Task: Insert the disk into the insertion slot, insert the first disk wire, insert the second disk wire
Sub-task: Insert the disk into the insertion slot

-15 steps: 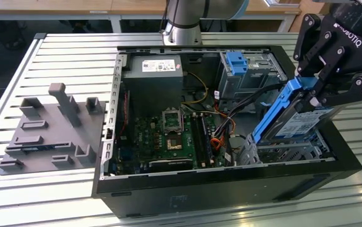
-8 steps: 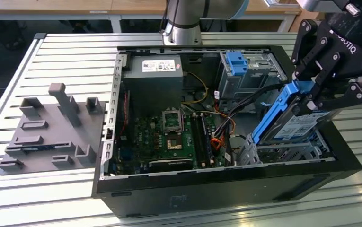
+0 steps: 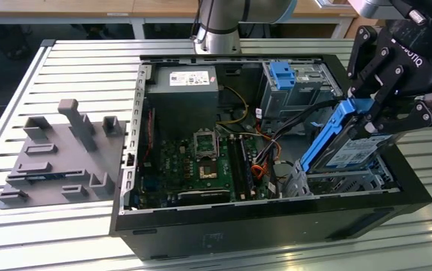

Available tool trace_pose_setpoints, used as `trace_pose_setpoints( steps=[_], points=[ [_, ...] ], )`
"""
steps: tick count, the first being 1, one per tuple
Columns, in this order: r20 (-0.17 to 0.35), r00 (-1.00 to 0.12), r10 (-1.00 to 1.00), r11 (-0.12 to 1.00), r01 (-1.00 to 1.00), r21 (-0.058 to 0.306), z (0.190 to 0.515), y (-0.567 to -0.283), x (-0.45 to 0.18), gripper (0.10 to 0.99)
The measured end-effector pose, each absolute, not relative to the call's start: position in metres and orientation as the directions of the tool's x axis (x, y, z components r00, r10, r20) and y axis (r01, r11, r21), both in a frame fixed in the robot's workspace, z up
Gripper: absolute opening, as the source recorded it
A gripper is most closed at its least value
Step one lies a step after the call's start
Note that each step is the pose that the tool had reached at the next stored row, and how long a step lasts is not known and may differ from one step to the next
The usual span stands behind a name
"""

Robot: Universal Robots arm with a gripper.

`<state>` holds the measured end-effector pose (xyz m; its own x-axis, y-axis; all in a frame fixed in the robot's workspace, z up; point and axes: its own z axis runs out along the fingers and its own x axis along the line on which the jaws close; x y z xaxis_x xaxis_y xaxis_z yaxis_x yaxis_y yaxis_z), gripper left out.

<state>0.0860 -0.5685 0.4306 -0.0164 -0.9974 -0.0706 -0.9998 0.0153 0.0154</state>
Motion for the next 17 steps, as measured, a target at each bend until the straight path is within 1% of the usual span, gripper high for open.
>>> trace_pose_setpoints(
  steps=[11,13,17],
  points=[
    [-0.072,-0.016,-0.997,0.015,-1.0,0.015,0.427,-0.569,0.086,0.369],
    [-0.072,-0.016,-0.997,0.015,-1.0,0.015,0.417,-0.569,0.086,0.369],
    [-0.072,-0.016,-0.997,0.015,-1.0,0.015,0.416,-0.568,0.086,0.369]
  ],
)
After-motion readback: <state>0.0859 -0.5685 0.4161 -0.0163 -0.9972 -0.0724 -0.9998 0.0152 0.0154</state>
